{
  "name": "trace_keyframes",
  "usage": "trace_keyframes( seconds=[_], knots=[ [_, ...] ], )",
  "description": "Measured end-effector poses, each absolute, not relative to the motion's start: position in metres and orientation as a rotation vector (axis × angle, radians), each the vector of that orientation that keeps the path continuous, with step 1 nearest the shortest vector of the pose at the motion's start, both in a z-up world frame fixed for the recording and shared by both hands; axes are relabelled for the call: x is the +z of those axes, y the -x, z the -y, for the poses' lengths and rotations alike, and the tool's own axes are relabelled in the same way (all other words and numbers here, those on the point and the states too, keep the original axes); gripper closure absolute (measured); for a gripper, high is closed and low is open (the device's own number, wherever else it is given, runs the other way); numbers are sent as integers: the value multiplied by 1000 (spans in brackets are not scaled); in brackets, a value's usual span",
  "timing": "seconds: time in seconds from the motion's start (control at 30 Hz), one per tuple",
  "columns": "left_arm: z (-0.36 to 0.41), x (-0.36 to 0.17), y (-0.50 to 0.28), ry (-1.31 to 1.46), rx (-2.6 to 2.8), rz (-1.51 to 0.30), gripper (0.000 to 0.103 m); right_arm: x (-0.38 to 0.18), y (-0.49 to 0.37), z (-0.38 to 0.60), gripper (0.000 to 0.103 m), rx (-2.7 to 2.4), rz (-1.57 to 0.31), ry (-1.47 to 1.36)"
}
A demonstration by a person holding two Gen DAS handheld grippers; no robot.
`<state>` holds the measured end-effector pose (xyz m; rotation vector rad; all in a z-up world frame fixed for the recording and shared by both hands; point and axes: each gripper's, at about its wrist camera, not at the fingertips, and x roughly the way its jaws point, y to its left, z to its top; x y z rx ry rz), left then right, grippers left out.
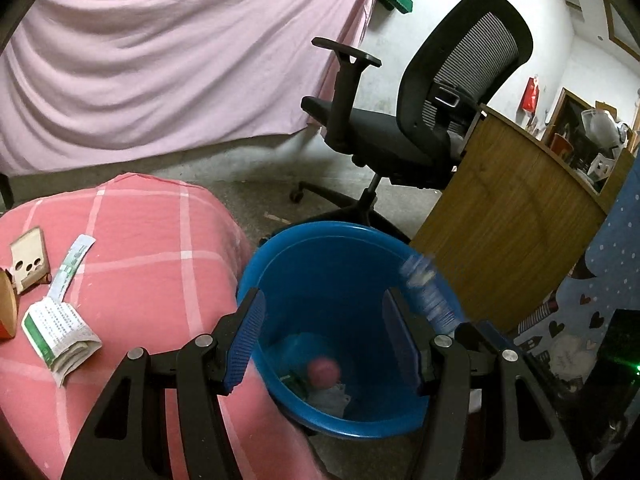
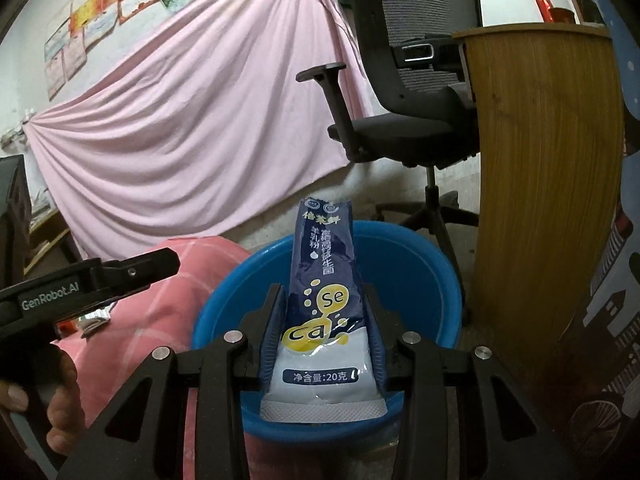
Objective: Collect trash
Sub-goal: 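Carry both items over the blue bucket and open both tools, then return both tools over the table toward the red packet and tube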
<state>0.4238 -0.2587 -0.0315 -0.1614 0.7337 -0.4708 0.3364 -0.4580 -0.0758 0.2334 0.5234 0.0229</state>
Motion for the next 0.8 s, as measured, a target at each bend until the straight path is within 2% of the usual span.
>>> trace_keyframes(
  seconds=[0.07,0.13,0.2,0.37,0.43,0.6,0.67,0.77,0.8],
  knots=[
    [255,-29,-422,167,-465,-731,47,-75,-335,458,64,23,-522,-235],
    [250,-27,-420,175,-457,-726,46,-74,-336,459,56,21,-520,-237],
    [245,-23,-418,184,-452,-719,45,-73,-335,459,55,22,-518,-240],
    [227,-11,-405,188,-426,-667,31,-67,-334,456,46,13,-515,-228],
    [221,-8,-400,180,-414,-647,23,-63,-333,454,33,7,-509,-219],
    [203,-2,-387,162,-368,-611,20,-51,-329,450,23,1,-494,-208],
    [193,0,-379,169,-340,-581,8,-46,-327,449,20,2,-485,-206],
    [177,5,-365,190,-307,-497,3,-38,-323,446,13,2,-470,-198],
    [172,7,-361,190,-295,-475,3,-35,-321,444,7,3,-462,-194]
  ],
)
